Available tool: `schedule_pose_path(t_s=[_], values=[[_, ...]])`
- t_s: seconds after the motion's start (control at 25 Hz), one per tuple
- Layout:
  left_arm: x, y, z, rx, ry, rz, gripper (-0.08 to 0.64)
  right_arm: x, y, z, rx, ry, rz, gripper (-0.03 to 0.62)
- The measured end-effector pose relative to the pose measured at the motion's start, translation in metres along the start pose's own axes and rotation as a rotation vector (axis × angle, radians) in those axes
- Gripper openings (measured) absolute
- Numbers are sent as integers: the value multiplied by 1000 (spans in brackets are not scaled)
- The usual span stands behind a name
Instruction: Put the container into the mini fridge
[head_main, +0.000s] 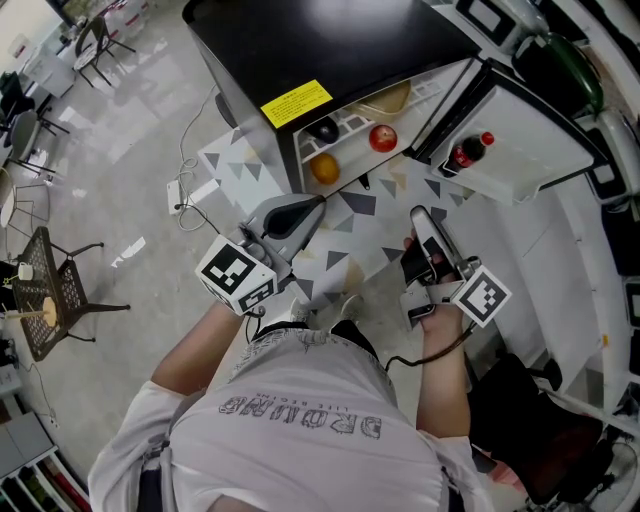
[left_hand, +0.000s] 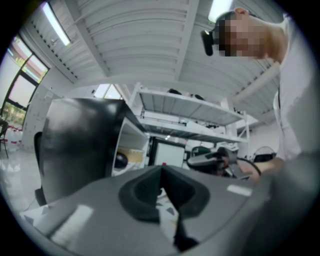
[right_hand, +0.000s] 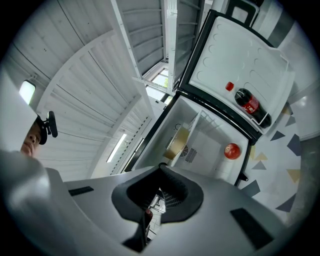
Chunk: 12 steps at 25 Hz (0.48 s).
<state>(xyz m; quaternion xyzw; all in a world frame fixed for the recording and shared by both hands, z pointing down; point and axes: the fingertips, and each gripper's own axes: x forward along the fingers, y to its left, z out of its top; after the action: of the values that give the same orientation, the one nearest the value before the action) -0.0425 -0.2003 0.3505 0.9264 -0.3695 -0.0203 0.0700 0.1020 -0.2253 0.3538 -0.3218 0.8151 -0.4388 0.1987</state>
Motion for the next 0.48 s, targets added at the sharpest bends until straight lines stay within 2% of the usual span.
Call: schedule_pose_path(t_s=[0.48], values=[[3,-2,-9,-15,11,-10,8,0,-3,-6,-28,18,-7,0]])
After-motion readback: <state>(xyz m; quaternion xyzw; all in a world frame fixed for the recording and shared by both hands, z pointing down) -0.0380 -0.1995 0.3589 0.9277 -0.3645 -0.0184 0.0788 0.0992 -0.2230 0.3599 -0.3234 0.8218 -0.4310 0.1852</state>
